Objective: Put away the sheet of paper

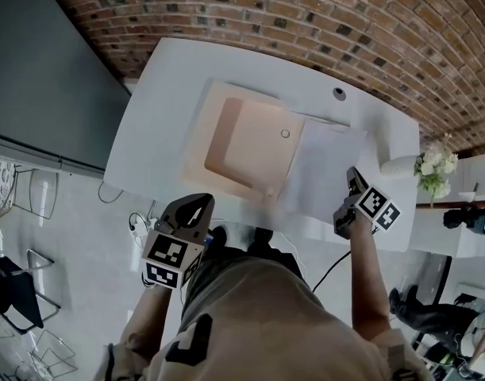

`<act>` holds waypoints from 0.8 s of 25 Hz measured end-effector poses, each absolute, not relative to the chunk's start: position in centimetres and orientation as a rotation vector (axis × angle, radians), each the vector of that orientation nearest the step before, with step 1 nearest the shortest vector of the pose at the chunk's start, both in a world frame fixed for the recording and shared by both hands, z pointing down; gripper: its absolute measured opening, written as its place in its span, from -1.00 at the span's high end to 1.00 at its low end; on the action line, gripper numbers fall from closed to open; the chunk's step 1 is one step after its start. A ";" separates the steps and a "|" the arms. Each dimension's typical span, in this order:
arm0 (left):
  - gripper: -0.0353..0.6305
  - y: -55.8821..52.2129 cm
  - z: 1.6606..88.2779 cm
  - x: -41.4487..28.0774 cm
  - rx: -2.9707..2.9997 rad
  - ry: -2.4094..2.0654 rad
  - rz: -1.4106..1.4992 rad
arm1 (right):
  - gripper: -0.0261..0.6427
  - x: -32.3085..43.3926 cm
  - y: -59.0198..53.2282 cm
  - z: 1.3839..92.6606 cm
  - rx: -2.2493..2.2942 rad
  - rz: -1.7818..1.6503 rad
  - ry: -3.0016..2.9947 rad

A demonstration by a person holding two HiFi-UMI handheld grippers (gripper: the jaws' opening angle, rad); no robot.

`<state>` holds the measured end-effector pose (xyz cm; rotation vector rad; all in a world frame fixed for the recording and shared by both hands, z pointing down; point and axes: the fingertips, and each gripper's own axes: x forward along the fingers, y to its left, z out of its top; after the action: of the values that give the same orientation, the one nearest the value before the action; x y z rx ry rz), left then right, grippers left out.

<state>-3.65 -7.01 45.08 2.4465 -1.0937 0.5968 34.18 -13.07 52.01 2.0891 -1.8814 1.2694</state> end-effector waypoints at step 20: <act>0.85 -7.0 45.1 -3.9 2.448 -1.091 0.599 | 0.85 32.8 -13.5 52.5 2.056 1.271 -1.889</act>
<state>-3.90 -7.03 45.14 2.4475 -1.0911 0.5991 32.80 -13.52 52.51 2.0555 -1.8894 1.2712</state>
